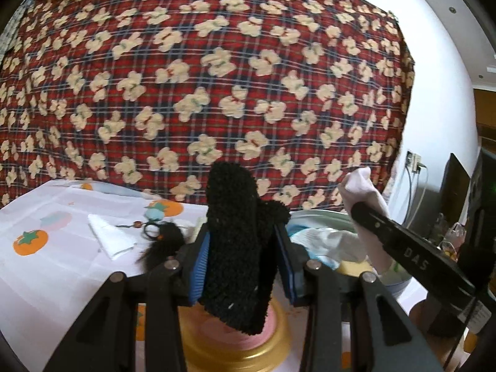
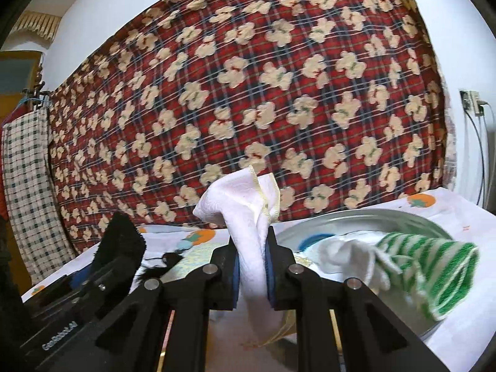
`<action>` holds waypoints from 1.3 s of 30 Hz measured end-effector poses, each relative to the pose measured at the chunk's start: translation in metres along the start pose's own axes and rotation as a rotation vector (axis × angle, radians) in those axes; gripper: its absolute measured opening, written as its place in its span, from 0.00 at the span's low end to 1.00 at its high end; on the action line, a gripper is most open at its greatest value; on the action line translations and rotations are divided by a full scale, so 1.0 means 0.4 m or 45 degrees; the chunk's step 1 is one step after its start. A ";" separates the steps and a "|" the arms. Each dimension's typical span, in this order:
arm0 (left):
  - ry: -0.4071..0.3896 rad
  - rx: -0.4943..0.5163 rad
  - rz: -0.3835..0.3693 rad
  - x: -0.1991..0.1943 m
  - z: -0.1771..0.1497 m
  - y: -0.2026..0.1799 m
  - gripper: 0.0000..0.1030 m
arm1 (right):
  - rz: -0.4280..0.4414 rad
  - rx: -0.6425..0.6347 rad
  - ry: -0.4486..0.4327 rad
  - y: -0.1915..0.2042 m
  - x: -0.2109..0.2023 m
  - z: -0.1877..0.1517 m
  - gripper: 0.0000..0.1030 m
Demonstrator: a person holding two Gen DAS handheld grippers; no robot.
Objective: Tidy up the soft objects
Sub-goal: 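Carry both cloths over the metal tin and open the left gripper inside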
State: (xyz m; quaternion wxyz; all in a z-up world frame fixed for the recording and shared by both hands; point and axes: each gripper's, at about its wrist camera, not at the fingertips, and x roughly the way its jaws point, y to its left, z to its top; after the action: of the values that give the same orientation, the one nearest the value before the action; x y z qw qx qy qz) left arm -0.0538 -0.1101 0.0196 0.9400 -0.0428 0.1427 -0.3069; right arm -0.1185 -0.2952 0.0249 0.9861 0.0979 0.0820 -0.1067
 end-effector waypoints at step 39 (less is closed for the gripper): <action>0.225 0.097 -0.212 0.289 -0.018 -0.355 0.38 | -0.353 0.009 0.101 -0.384 0.052 0.068 0.14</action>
State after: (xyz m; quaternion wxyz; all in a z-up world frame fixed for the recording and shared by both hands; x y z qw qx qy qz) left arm -0.0467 -0.2928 0.0087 0.8960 0.0085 0.2092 -0.3917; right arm -0.1295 -0.4520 0.0204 0.9575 0.0932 0.1333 -0.2382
